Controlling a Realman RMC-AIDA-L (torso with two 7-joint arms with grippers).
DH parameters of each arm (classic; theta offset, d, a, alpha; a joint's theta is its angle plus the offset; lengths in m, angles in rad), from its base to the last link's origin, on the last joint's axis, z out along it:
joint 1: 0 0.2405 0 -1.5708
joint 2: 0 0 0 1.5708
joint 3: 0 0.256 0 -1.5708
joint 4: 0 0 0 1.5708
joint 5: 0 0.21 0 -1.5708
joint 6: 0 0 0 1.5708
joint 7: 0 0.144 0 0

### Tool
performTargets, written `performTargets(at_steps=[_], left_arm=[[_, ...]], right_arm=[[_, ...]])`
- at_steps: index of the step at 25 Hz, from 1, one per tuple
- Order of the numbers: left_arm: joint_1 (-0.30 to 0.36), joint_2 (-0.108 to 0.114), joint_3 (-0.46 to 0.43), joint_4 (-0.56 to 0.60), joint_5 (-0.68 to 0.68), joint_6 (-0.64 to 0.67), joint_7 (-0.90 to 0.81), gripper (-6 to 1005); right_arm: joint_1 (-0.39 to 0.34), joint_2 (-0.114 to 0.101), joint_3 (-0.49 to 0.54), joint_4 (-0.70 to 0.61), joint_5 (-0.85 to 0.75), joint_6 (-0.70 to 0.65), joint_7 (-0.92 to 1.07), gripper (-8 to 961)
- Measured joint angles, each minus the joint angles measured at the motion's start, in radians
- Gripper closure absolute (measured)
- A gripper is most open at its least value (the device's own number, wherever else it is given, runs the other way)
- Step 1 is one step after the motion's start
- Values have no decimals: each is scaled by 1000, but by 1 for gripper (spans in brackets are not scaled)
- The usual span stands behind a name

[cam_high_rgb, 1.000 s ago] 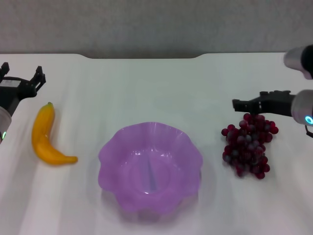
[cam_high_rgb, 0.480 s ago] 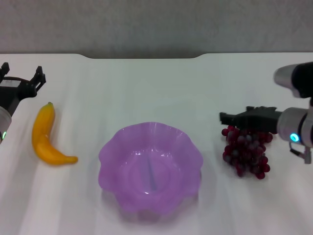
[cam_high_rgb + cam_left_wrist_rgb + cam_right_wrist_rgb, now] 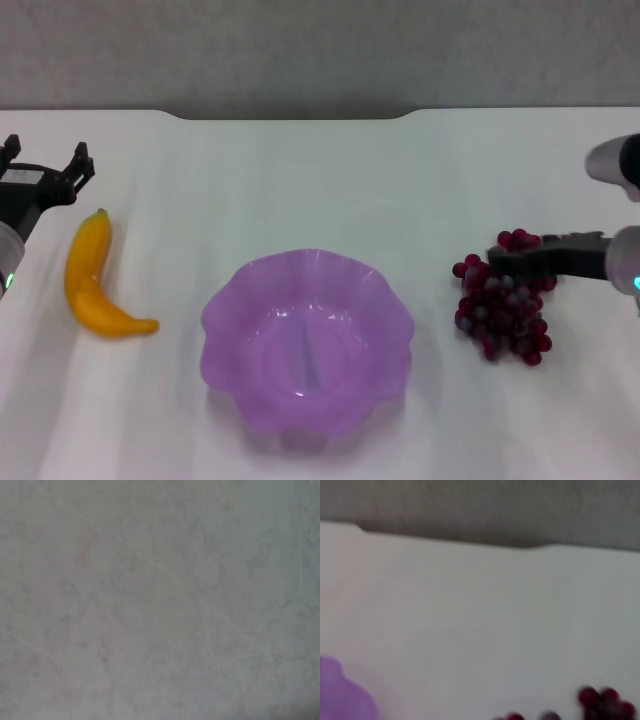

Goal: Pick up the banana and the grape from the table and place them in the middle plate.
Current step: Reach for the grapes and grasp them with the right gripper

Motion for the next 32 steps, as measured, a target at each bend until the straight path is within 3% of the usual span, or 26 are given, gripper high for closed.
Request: performTargets(at_steps=[6,19,32], left_arm=[[-2,0,0,1,10,-1,0,118],[-6,-2,0,-1,10,-2,0,122],[-3,-1,0,-2,10,-9,0,122]], right_arm=[[12,3,18,-24,-77,87,1,118],[68,9,-94,87,-66,20,14,131],[59,10,-163,84,-68,34,74,144]])
